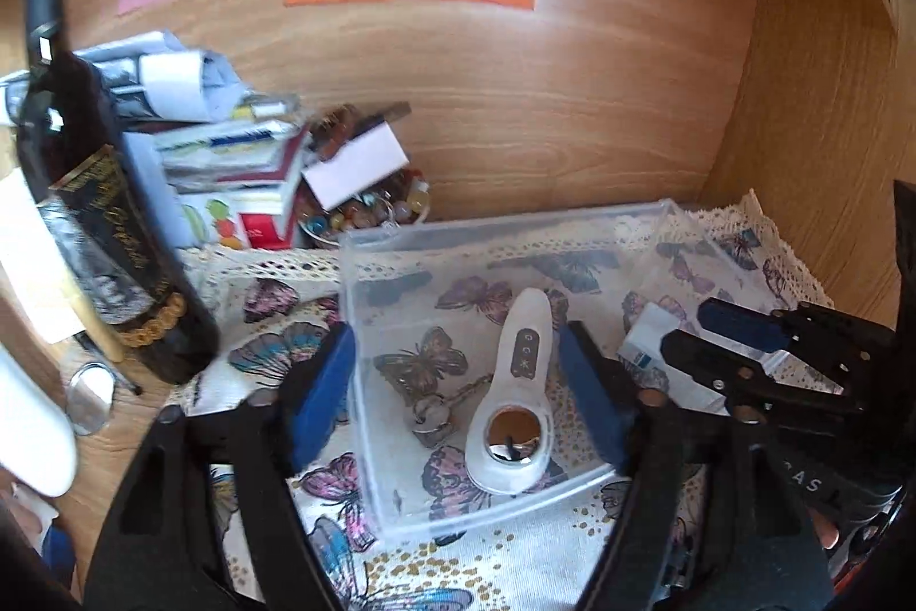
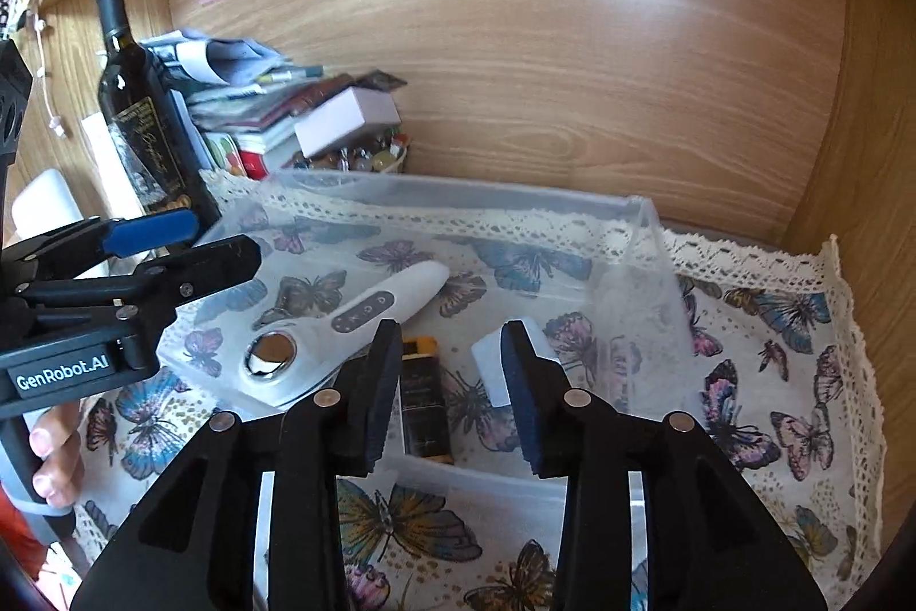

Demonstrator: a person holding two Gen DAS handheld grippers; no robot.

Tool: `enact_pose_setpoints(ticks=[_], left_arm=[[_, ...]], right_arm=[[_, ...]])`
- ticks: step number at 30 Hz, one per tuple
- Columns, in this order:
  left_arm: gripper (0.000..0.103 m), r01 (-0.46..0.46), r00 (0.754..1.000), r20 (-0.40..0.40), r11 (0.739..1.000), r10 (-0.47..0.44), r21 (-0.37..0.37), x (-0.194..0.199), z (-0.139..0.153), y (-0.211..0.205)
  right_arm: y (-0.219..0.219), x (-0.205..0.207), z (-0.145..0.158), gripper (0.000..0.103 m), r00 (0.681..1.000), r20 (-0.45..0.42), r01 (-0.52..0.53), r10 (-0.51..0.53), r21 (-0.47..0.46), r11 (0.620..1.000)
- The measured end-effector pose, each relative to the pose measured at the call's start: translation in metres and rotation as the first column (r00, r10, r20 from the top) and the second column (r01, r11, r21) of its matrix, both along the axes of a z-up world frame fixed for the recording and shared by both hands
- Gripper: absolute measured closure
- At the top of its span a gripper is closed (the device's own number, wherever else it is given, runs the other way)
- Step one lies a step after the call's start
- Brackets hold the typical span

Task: Organize rigid objects
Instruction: 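Carry the keys into the box with the left tool while the right tool drops the bottle in, then grasp the silver cylinder with the left tool while the right tool grasps the black round container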

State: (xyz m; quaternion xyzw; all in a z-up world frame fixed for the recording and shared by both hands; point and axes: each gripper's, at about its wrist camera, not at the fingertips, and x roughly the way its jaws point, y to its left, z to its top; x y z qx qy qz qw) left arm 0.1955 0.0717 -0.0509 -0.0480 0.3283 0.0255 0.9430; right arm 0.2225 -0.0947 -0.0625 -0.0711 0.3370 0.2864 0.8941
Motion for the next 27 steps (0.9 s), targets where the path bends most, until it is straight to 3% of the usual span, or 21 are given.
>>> enact_pose_setpoints(ticks=[5,13,19,27], left_arm=[[0.010,-0.029,0.999,0.047,0.999,0.028,0.029,-0.024,0.014,-0.001],[0.005,-0.016,0.998,0.054,0.998,0.012,0.067,-0.069,0.010,-0.017],[0.004,0.018,1.000,-0.007,0.998,-0.018,0.066,-0.095,-0.014,-0.036],[0.004,0.054,0.988,-0.140,0.998,-0.059,-0.040,-0.111,-0.057,-0.065]], right_arm=[[-0.017,-0.022,0.019,0.058,0.998,0.058,0.016,-0.017,0.022,1.000],[-0.045,-0.064,0.024,0.056,0.996,0.075,0.043,-0.046,0.042,0.998],[-0.058,-0.087,0.006,0.056,0.998,0.026,0.057,-0.057,0.033,0.998],[-0.067,-0.106,-0.021,0.056,0.998,-0.038,0.058,-0.058,0.008,0.998]])
